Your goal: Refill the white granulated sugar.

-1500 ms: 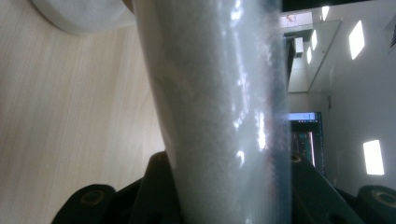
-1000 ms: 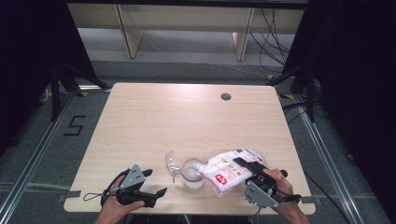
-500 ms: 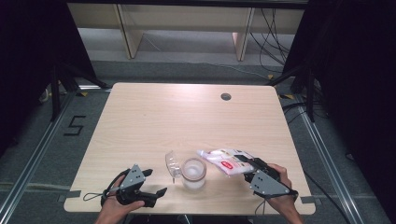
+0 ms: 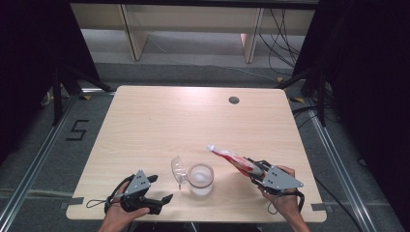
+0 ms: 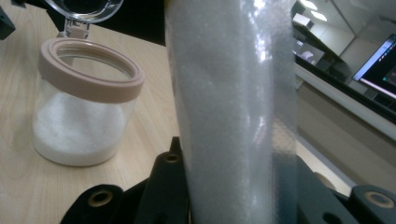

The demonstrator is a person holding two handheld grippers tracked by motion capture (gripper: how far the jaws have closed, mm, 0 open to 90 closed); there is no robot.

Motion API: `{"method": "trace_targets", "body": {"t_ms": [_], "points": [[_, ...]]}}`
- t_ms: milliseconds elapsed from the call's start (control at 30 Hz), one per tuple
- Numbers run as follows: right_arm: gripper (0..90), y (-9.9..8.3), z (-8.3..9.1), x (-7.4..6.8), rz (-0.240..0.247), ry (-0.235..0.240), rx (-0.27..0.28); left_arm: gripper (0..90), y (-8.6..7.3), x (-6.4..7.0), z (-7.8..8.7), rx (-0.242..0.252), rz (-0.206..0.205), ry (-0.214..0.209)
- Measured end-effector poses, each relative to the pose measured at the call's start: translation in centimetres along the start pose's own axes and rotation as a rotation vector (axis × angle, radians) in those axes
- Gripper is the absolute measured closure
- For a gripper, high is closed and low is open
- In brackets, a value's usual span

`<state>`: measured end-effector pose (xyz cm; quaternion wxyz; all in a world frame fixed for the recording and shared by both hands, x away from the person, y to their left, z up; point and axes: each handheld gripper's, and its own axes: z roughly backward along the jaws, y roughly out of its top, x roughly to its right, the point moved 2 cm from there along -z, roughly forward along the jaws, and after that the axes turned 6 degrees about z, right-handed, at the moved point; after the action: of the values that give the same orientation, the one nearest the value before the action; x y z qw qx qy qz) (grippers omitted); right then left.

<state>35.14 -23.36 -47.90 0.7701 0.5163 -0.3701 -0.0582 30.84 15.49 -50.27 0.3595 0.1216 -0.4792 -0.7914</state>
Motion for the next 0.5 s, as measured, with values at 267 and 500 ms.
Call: {"method": "trace_targets", "body": {"t_ms": [267, 500], "points": [[76.6, -1.3, -0.5, 0.5, -0.095, -0.001, 0.006, 15.1, 0.1, -0.1, 0.2, -0.015, -0.017, 0.009], [76.6, -2.2, -1.1, 0.7, -0.162, -0.006, 0.004, 15.1, 0.1, -0.1, 0.2, -0.010, -0.007, 0.005]]}}
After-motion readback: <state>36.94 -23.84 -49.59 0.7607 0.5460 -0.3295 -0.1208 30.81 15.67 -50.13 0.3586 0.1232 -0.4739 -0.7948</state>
